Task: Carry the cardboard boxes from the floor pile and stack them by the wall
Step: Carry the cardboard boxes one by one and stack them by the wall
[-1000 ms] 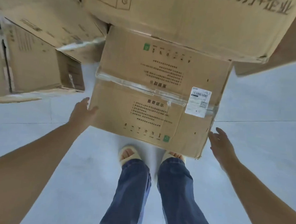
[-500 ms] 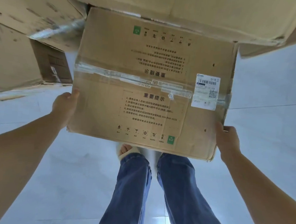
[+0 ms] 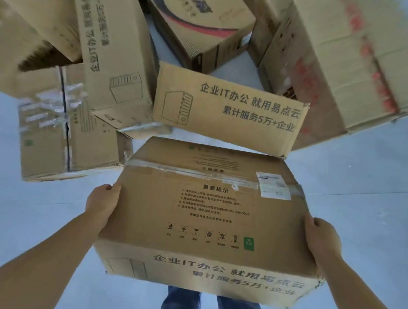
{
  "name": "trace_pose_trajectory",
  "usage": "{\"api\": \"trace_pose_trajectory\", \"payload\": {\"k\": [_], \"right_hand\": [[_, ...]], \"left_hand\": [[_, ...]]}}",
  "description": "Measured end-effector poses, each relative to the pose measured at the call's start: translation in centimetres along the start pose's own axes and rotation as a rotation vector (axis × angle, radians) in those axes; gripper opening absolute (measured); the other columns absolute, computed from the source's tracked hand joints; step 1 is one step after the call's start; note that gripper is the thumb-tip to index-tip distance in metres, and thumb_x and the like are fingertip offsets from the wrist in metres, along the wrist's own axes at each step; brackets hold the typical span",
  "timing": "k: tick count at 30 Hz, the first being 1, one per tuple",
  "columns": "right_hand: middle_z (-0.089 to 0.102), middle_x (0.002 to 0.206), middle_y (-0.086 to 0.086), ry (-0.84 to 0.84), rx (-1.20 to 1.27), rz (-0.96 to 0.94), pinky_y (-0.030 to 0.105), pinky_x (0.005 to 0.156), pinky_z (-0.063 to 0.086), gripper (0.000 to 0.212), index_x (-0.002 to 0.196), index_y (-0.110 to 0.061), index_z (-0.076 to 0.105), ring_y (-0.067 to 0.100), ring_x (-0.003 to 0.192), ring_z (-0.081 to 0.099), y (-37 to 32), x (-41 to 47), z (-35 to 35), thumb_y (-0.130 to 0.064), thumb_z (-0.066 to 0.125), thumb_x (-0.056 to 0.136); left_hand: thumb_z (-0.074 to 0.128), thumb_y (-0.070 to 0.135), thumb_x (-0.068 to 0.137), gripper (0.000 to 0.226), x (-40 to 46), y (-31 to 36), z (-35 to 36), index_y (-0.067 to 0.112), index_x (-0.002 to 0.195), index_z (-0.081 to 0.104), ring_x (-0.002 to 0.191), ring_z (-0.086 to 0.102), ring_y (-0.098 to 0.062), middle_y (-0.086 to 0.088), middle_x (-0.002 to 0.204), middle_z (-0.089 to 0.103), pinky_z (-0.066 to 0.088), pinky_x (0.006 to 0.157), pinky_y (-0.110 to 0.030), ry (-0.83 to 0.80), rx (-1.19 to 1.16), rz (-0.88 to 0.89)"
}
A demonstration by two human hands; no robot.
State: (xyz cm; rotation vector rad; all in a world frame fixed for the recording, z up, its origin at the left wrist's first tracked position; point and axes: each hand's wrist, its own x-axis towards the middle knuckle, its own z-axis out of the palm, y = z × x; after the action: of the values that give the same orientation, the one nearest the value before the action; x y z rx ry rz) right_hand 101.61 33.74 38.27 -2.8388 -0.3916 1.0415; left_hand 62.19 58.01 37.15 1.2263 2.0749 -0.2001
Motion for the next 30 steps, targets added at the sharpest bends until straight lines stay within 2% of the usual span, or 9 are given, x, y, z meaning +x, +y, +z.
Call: {"api": "trace_pose_trajectory", "payload": {"k": [4,8,11,13,18,23,26,30], "right_hand": [[0.041,0.058,0.008,0.022,0.047,-0.079,0.031,0.052,0.028,0.042,0.062,-0.010,0.036,0.023,0.054,0.037,0.6,-6.3,-4.7,-0.029,0.036,0.100],[0.049,0.059,0.010,0.023,0.068,-0.198,0.032,0.053,0.033,0.045,0.063,-0.007,0.042,0.025,0.056,0.045,0.5,-9.8,-8.6,-0.032,0.037,0.100],[0.055,0.063,0.014,0.013,0.065,-0.292,0.033,0.054,0.036,0.046,0.067,-0.004,0.048,0.027,0.059,0.050,0.0,-11.0,-11.4,-0.033,0.037,0.100],[0.054,0.062,0.013,0.028,0.048,-0.380,0.033,0.053,0.034,0.046,0.064,-0.004,0.047,0.027,0.058,0.049,-0.2,-11.4,-13.1,-0.031,0.037,0.100],[0.056,0.066,0.011,0.020,0.005,-0.619,0.031,0.052,0.032,0.046,0.066,-0.003,0.051,0.023,0.061,0.049,0.5,-12.3,-17.5,-0.030,0.036,0.101],[0.058,0.067,0.010,0.035,-0.001,-0.843,0.031,0.052,0.031,0.040,0.069,-0.009,0.053,0.023,0.063,0.051,1.9,-14.7,-21.1,-0.031,0.038,0.099],[0.057,0.064,0.011,0.000,-0.037,-0.957,0.032,0.053,0.032,0.043,0.066,-0.008,0.052,0.026,0.061,0.050,2.0,-17.0,-21.3,-0.032,0.039,0.099],[0.062,0.080,0.005,-0.106,-0.126,-1.079,0.035,0.062,0.037,0.042,0.074,-0.012,0.056,0.025,0.073,0.054,2.2,-21.0,-19.4,-0.039,0.036,0.100]], "left_hand": [[0.040,0.037,0.099,0.038,-7.0,-1.7,-5.7,0.020,0.066,0.046,0.073,0.046,-0.023,0.001,0.072,0.047,0.034,0.076,-0.037,0.014,-0.157,-0.005],[0.040,0.036,0.099,0.036,-12.8,-3.7,-9.6,0.023,0.066,0.046,0.080,0.046,-0.024,0.004,0.074,0.049,0.034,0.077,-0.036,0.063,-0.294,-0.001],[0.041,0.037,0.098,0.037,-17.4,-5.7,-10.9,0.009,0.075,0.052,0.078,0.048,-0.025,-0.008,0.079,0.054,0.035,0.072,-0.036,0.106,-0.391,-0.009],[0.042,0.037,0.097,0.035,-20.9,-7.4,-11.0,0.007,0.083,0.055,0.075,0.046,-0.026,-0.015,0.083,0.052,0.035,0.068,-0.035,0.163,-0.466,-0.022],[0.044,0.035,0.095,0.033,-31.5,-11.7,-8.8,0.009,0.076,0.049,0.067,0.039,-0.024,-0.015,0.076,0.044,0.028,0.060,-0.032,0.336,-0.634,-0.075],[0.046,0.034,0.094,0.032,-42.7,-17.0,-4.2,0.011,0.072,0.045,0.064,0.034,-0.022,-0.010,0.071,0.038,0.023,0.057,-0.032,0.446,-0.789,-0.199],[0.048,0.034,0.093,0.034,-48.3,-20.5,-1.5,0.006,0.077,0.054,0.065,0.036,-0.023,-0.010,0.074,0.042,0.026,0.058,-0.031,0.492,-0.942,-0.313],[0.047,0.034,0.093,0.027,-54.9,-25.9,1.6,0.011,0.077,0.049,0.066,0.034,-0.022,-0.010,0.075,0.038,0.023,0.058,-0.031,0.580,-1.063,-0.439]]}}
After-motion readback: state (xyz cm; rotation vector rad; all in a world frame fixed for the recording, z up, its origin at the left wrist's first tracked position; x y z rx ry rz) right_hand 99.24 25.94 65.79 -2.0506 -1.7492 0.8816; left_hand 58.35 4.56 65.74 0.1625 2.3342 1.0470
